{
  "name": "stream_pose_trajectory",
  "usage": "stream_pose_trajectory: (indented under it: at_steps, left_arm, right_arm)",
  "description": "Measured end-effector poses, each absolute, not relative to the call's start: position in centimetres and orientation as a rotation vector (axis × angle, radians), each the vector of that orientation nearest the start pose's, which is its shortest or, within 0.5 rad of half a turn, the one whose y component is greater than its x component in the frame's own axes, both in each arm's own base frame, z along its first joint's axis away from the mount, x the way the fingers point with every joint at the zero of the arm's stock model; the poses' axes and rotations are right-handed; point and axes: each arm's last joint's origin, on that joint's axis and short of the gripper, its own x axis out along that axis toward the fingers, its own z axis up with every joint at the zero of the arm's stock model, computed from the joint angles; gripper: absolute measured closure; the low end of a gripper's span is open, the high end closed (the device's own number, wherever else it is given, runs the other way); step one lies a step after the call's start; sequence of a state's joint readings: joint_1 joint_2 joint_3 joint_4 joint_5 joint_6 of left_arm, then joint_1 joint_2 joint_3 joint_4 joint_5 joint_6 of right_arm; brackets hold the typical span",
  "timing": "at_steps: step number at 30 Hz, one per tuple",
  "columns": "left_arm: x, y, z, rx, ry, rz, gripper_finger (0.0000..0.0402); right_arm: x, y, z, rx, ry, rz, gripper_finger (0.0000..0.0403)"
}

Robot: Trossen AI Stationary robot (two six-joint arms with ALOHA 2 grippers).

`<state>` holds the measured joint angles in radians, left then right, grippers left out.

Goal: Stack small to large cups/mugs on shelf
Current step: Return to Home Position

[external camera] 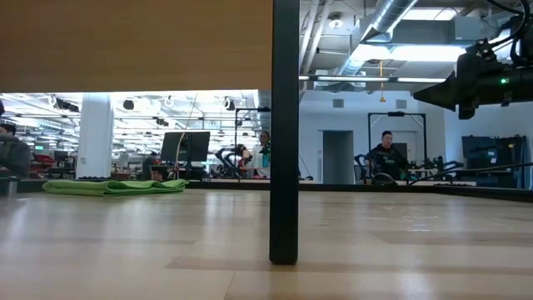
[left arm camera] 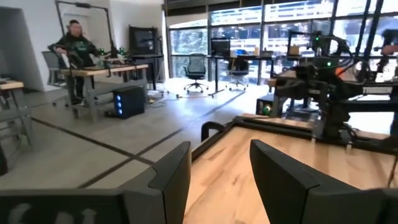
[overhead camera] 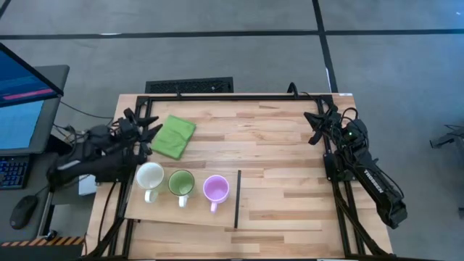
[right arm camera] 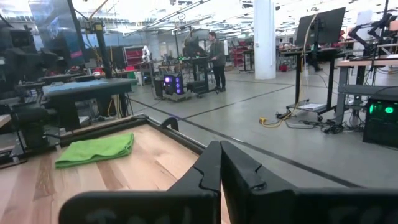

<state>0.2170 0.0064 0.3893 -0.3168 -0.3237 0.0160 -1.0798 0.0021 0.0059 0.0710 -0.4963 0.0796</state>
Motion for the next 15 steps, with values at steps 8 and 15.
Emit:
stream_pose_trajectory:
  at_steps: [8,15]
  left_arm:
    - [5.9,3.5,24.4,-0.015,-0.055,0.584,0.0244]
    - [7.4,4.6,21.6,-0.043,-0.148,0.506,0.0243]
  right_arm:
    - [5.6,-7.6,17.2,0.023,-0.077,-0.581,0.0371]
    - [5.6,-7.6,17.2,0.023,-0.077,-0.581,0.0374]
